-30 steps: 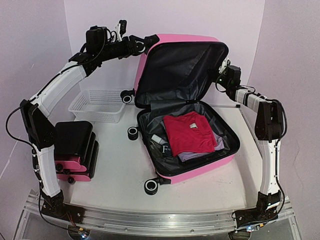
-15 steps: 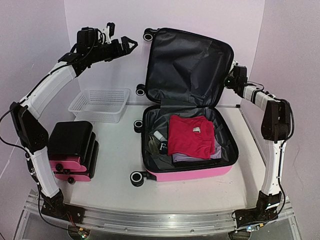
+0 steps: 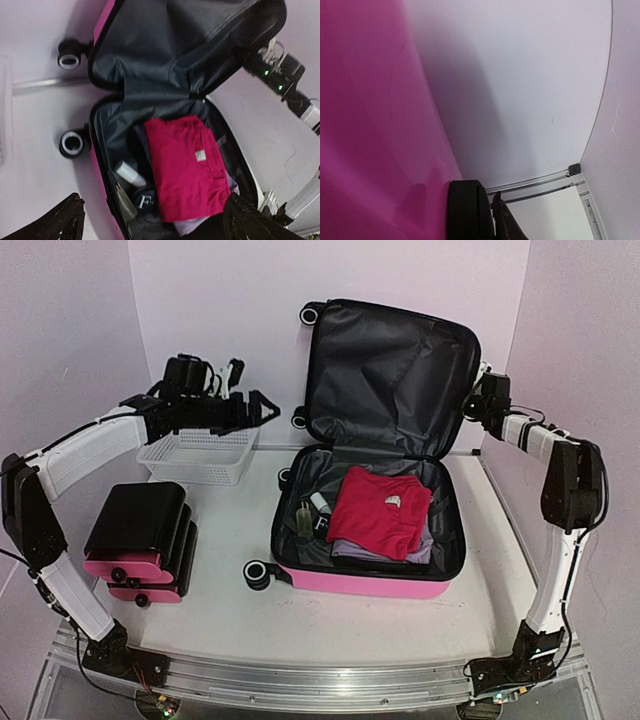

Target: Open, take out, and arrange the luggage

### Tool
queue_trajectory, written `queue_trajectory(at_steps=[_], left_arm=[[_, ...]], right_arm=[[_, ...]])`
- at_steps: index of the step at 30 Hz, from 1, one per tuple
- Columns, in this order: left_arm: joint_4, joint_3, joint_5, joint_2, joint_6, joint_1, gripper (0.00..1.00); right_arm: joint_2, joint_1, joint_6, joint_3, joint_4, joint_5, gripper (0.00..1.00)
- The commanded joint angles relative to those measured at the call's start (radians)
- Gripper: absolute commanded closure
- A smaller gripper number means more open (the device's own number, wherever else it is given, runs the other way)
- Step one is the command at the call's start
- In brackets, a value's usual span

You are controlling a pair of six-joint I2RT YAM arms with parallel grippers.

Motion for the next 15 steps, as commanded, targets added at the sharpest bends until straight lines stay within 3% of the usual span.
queue_trajectory(at_steps=[1, 6, 9, 13, 15], left_arm=[[0.009, -0.1, 0.038, -0.067, -0.02, -0.064, 0.04], [-0.036, -0.214, -0.047, -0.127, -0.024, -0.166, 0.03], [-0.107, -0.255, -0.11, -0.157, -0.103, -0.207, 0.01], [-0.272, -0.268, -0.307, -0.189, -0.236, -0.31, 0.01], [-0.34, -0.259, -0.326, -0.183, -0.333, -0.341, 0.01]], right_arm=[[-0.184, -0.009, 0.035, -0.053, 0.17, 0.038, 1.0], [-0.276, -0.009, -0.026, -0.111, 0.103, 0.147, 1.0], [-0.329, -0.009, -0.064, -0.142, 0.049, 0.253, 1.0], [-0.407, -0.009, -0.116, -0.193, 0.003, 0.334, 1.0], [-0.452, -0.009, -0.132, -0.226, -0.02, 0.369, 1.0]])
